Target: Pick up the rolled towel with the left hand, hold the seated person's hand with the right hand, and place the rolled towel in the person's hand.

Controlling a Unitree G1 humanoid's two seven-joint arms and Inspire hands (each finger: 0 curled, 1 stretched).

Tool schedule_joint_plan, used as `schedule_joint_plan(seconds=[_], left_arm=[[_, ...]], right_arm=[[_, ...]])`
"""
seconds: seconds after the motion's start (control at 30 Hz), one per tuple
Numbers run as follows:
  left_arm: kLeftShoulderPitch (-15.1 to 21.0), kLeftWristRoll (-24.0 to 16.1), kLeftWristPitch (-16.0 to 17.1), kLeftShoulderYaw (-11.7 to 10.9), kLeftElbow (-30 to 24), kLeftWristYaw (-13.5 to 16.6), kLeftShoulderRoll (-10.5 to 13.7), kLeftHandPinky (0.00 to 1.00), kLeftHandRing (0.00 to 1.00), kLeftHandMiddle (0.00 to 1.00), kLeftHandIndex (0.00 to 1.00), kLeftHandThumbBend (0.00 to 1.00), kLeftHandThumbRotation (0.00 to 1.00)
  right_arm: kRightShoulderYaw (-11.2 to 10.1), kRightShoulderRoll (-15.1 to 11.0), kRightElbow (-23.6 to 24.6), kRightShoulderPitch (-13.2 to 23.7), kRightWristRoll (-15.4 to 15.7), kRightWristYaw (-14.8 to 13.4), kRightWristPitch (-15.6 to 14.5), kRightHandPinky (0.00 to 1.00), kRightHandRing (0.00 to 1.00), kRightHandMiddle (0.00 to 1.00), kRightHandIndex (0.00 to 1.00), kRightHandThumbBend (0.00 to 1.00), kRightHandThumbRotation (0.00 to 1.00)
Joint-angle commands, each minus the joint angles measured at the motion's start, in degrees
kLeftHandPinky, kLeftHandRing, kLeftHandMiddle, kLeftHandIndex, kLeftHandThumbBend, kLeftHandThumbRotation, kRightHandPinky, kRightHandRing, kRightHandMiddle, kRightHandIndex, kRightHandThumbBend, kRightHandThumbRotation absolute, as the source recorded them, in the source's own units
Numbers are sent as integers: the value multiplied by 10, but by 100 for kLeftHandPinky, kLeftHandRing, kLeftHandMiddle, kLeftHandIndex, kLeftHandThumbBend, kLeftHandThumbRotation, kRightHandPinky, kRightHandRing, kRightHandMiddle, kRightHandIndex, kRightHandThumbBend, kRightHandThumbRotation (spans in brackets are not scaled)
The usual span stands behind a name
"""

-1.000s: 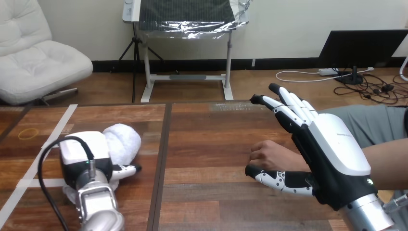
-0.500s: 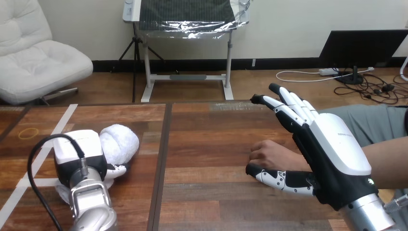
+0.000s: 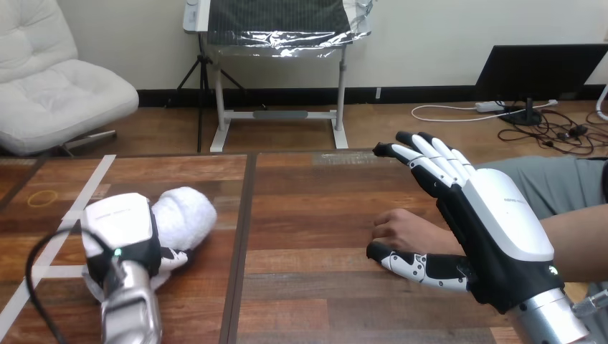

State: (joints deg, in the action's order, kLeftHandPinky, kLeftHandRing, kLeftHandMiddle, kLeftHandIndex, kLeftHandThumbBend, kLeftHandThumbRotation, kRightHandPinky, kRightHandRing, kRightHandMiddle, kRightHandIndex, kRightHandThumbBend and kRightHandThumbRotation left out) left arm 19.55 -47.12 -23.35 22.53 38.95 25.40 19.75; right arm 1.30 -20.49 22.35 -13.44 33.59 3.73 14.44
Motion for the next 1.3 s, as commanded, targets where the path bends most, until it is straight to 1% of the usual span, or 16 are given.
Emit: schedule_joint_plan(seconds=[0.0, 0.13, 0.17, 0.27, 0.37, 0.53, 0.6, 0.77, 0.83, 0.93, 1.03, 1.07, 1.13, 1.17, 1.23, 1.27], left_arm=[[-2, 13, 51, -14, -15, 52, 9, 15, 20, 29, 53, 64, 5], [-11, 23, 93, -19, -17, 76, 13, 16, 22, 32, 52, 61, 7], [-14, 26, 111, -19, -18, 86, 16, 16, 22, 32, 52, 61, 7], [-22, 32, 146, -22, -24, 106, 21, 17, 23, 34, 52, 62, 5], [-29, 41, 177, -29, -30, 118, 23, 18, 25, 36, 53, 63, 2], [-37, 52, 223, -36, -32, 134, 26, 24, 30, 40, 54, 63, 1], [-42, 64, 251, -43, -33, 141, 25, 26, 32, 41, 54, 63, 0], [-54, 93, 314, -59, -39, 148, 23, 31, 36, 44, 53, 62, 0], [-58, 102, 332, -64, -41, 149, 22, 31, 37, 44, 53, 62, 0], [-67, 126, 363, -76, -52, 139, 18, 32, 37, 45, 52, 61, 0], [-79, 162, 390, -91, -69, 113, 12, 32, 37, 46, 53, 60, 0], [-87, 184, 403, -98, -81, 97, 8, 32, 37, 46, 53, 60, 0], [-95, 208, 417, -107, -93, 78, 3, 32, 38, 46, 53, 59, 1], [-102, 233, 432, -113, -105, 61, -2, 32, 38, 46, 53, 59, 1], [-110, 260, 447, -122, -117, 41, -8, 33, 38, 45, 53, 59, 2], [-116, 284, 463, -127, -125, 24, -14, 33, 38, 45, 53, 59, 2]], right_arm=[[-12, -7, 15, 20, -11, -3, 6, 99, 97, 94, 87, 59, 17], [-12, -6, 12, 20, -12, -5, 7, 98, 97, 93, 86, 59, 17], [-12, -6, 11, 21, -12, -5, 8, 98, 96, 93, 86, 59, 17], [-12, -5, 11, 21, -12, -5, 7, 98, 96, 93, 86, 59, 17], [-12, -5, 11, 22, -13, -4, 6, 97, 96, 92, 86, 59, 17], [-11, -5, 9, 23, -14, -5, 7, 97, 95, 92, 86, 58, 17], [-11, -5, 7, 24, -13, -6, 7, 97, 95, 92, 86, 58, 16], [-11, -6, 4, 25, -12, -8, 10, 96, 94, 91, 85, 57, 16], [-11, -6, 3, 26, -12, -8, 10, 96, 94, 91, 85, 57, 16], [-10, -5, 3, 26, -12, -8, 9, 95, 94, 91, 85, 57, 16], [-10, -5, 3, 27, -12, -8, 8, 95, 94, 91, 85, 57, 16], [-11, -5, 2, 27, -11, -9, 9, 95, 94, 91, 85, 57, 16], [-11, -6, 1, 28, -11, -9, 10, 95, 93, 91, 85, 57, 16], [-11, -6, 1, 28, -11, -10, 11, 95, 93, 91, 85, 57, 16], [-11, -6, 1, 28, -11, -10, 11, 95, 94, 91, 85, 56, 16], [-11, -6, 0, 28, -11, -10, 11, 94, 94, 91, 85, 56, 16]])
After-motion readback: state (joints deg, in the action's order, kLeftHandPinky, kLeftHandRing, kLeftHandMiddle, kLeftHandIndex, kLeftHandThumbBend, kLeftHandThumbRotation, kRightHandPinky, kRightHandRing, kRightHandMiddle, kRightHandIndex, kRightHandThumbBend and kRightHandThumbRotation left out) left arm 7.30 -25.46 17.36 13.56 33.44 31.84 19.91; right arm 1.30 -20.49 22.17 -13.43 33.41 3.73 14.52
